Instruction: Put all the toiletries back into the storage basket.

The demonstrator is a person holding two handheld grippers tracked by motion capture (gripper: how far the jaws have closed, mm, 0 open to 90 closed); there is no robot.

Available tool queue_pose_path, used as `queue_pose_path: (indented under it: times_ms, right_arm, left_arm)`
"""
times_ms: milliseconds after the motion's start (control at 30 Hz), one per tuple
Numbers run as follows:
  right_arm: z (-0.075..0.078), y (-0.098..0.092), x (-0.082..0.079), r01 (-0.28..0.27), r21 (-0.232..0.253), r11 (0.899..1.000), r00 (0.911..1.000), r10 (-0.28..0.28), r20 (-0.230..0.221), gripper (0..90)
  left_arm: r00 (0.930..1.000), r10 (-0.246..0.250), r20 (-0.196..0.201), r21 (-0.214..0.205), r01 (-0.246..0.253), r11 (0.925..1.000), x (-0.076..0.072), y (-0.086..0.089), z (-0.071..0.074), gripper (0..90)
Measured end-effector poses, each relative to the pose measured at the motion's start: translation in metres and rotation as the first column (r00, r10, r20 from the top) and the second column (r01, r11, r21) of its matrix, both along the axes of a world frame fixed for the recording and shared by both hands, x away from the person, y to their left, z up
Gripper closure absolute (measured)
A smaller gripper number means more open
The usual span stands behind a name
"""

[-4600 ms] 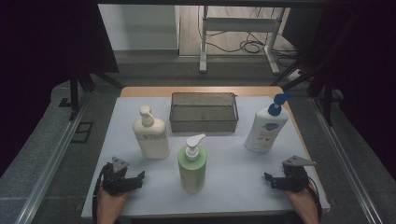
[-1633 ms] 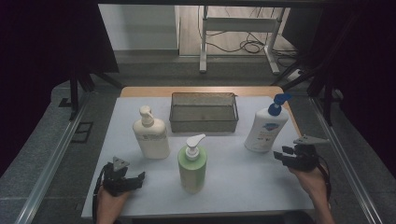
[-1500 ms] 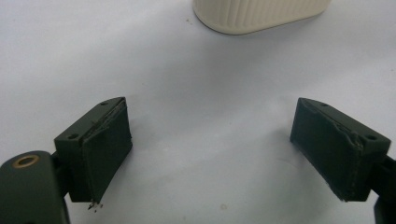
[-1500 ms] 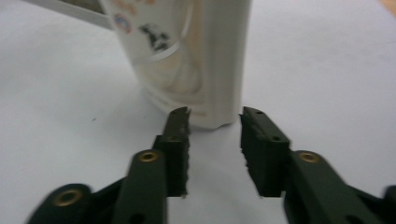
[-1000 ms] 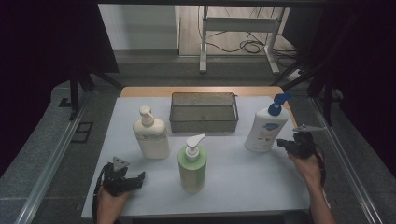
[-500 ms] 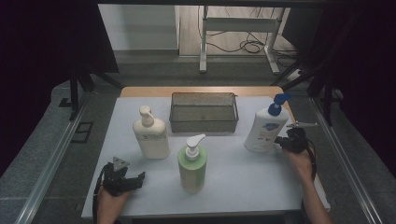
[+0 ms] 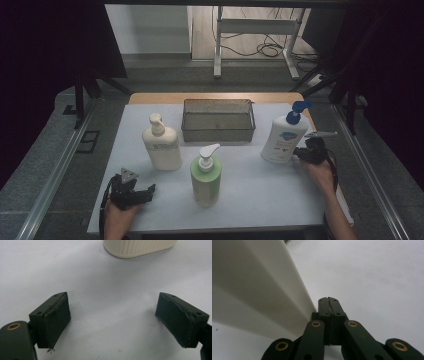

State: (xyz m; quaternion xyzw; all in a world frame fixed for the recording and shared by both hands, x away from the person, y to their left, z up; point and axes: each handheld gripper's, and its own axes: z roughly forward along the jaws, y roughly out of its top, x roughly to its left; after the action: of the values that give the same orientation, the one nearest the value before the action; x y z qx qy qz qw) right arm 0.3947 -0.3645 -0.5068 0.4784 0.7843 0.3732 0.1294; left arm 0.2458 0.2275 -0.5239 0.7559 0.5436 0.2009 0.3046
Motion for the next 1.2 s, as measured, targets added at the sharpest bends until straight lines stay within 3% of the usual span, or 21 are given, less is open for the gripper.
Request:
queue_pose_path:
  times_ms: [933,1200]
  right_arm:
    - [-0.005,0.021,-0.029,-0.071,-0.021,0.997,0.9974,0.070,-0.013,87.8]
    - [0.002,0.015,-0.034,-0.040,-0.018,0.999,0.9992,0.040,-0.001,80.9]
  left_arm:
    - [1.0000,-0.001,0.000,0.000,0.001,1.0000,0.000,0.000,0.000,12.1]
    - [1.0000,-0.001,-0.001,0.000,0.001,1.0000,0.000,0.000,0.000,12.1]
